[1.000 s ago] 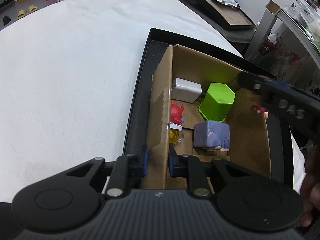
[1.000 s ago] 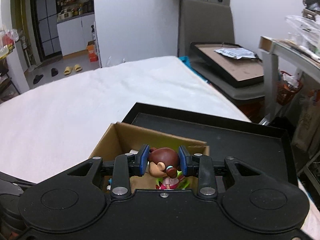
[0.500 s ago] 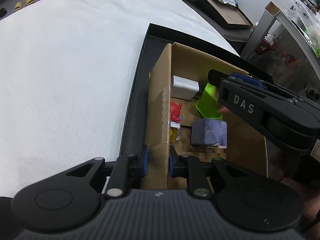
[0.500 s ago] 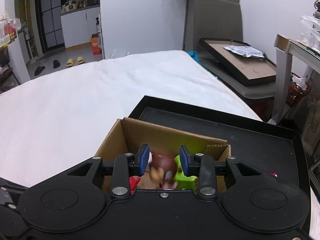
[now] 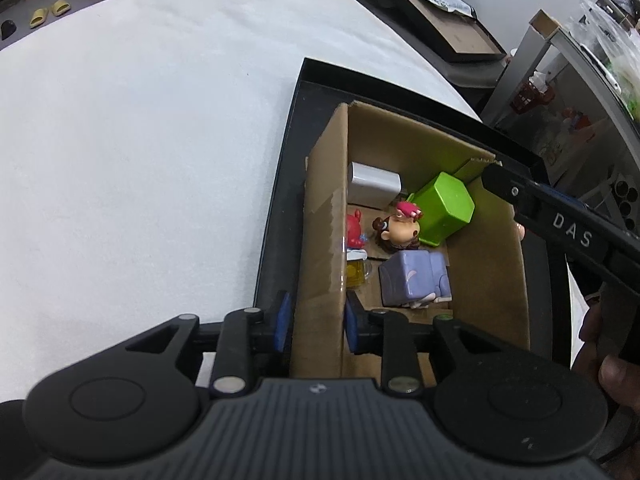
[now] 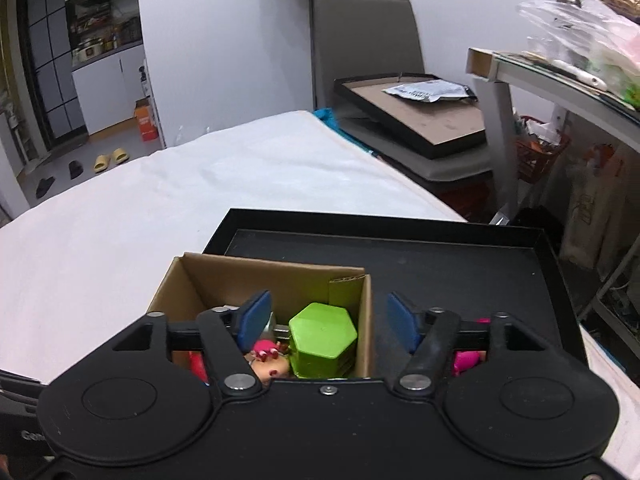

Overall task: Organize rigid objects
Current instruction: 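Carry the doll figure into the box and open the right tool, then reach the right tool to the magenta hooded figure and grasp it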

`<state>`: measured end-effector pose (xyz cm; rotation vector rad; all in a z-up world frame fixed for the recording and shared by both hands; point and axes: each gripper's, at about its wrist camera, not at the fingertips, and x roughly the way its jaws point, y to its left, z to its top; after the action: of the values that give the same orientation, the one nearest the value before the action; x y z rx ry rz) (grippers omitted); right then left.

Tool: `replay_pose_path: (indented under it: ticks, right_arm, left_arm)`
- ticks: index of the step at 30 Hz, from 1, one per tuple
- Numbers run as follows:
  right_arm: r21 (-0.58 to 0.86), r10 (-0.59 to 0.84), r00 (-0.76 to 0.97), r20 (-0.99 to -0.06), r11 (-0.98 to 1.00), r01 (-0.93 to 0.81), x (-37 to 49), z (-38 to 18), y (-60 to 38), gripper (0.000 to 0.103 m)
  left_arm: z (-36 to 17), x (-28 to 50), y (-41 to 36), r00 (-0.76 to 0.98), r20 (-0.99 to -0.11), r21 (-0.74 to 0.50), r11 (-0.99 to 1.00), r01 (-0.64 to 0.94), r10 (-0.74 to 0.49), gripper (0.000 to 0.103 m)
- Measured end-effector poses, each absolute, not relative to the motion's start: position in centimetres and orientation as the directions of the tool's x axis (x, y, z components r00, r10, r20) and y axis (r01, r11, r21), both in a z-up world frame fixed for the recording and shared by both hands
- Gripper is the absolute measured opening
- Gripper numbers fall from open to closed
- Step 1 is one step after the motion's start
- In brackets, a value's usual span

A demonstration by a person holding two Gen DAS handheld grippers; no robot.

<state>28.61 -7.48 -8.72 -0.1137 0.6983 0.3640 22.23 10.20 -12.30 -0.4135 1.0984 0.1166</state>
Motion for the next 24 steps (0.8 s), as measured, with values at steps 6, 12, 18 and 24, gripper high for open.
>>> replay_pose_path:
  ticks: [6,12,18,24]
  right_arm:
    - [-0.016,0.262,0.734,-0.627,0.937,-0.349,28.3,-8.5,-7.9,0.083]
    - [-0.001,0.247,0.733,-0.634,0.947,-0.321,28.7,-9.0,-9.6,0.083]
    - [-0.006,0.198,0.752,-0.629,0.966,-0.259,29.0,-9.7,-11.1,0.084]
    - [0.029,0.176,0.763,-0.621,0.979,-0.203,29.4,-10.7,-13.3,0.088]
  left_arm:
    - [-12.1,22.4,10.1,0.447,-0.891,-0.228,0.926,-0.301,-0.074,0.035]
    - [-11.7,22.7,9.4,0.439,-0.898,-0.185,0.928,-0.325,-0.025,0.040]
    - [-11.3,23.1,8.6,0.437,-0.899,-0.128,0.934,-0.334,0.033,0.047]
    - [-11.4,23.7,8.3,0.424,-0.902,-0.084,0.927,-0.364,0.085,0.052]
